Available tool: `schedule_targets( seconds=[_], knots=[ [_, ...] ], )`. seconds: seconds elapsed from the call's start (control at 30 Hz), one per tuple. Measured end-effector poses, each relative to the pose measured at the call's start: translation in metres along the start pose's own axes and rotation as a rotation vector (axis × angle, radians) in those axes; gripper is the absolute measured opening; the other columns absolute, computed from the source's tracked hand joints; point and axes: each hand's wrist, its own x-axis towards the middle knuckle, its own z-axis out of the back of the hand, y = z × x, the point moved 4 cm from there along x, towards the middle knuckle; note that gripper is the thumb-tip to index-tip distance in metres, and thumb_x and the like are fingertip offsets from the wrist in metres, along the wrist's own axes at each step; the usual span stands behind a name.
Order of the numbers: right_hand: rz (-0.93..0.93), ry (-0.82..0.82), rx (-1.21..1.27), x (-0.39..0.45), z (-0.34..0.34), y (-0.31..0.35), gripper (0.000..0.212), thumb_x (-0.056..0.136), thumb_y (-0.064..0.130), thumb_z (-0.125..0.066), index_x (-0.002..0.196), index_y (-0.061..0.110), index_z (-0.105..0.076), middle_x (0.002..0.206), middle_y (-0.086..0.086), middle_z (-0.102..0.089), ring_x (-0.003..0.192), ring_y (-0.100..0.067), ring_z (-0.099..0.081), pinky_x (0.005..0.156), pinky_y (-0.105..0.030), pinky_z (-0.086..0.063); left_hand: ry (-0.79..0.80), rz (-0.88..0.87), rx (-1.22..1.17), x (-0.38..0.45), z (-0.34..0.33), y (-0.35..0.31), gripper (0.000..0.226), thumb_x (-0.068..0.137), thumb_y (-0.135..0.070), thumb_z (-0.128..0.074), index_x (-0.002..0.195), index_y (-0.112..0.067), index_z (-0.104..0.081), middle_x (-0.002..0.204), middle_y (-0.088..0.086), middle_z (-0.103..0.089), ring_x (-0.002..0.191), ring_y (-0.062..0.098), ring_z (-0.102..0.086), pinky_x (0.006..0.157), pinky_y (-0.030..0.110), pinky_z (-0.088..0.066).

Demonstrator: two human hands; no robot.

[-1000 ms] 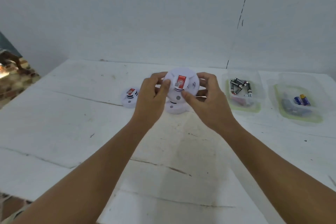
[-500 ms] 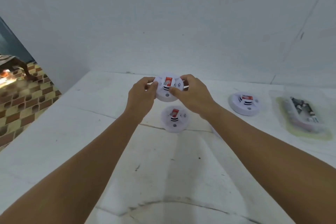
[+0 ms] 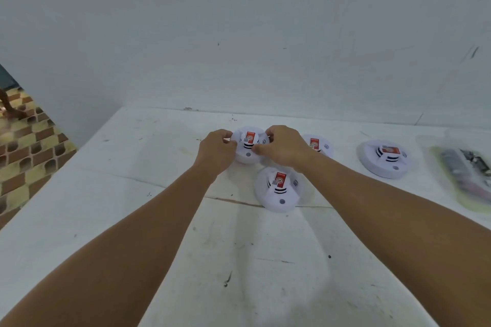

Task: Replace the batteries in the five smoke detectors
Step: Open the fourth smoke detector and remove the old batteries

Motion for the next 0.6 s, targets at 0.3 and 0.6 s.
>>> schedule_targets(
  seconds=[0.3, 0.6],
  knots=[
    [0.003, -0.013, -0.016, 0.007, -0.009, -0.005, 0.045, 0.088, 0.042, -0.076, 0.094, -0.002, -0.066, 0.083, -0.013, -0.065, 0.076, -0.027, -0.059, 0.069, -0.036, -0.046, 0.003, -0.042, 0.173, 0.007, 0.000, 0.002, 0.032, 0.103, -0.024, -0.058, 0.131, -0.013, -0.066, 0.114, 0.005, -0.068, 0.106, 0.024, -0.064, 0.096, 0.032, -0.052],
    [0.097, -0.123, -0.067, -0.010, 0.015, -0.003, 0.050, 0.096, 0.050, -0.067, 0.132, 0.015, -0.064, 0.116, -0.001, -0.068, 0.109, -0.018, -0.061, 0.087, -0.028, -0.044, -0.103, -0.114, 0.196, 0.001, 0.005, -0.007, 0.031, 0.098, -0.023, -0.058, 0.128, -0.016, -0.057, 0.115, 0.011, -0.064, 0.095, 0.023, -0.061, 0.081, 0.036, -0.051]
  ],
)
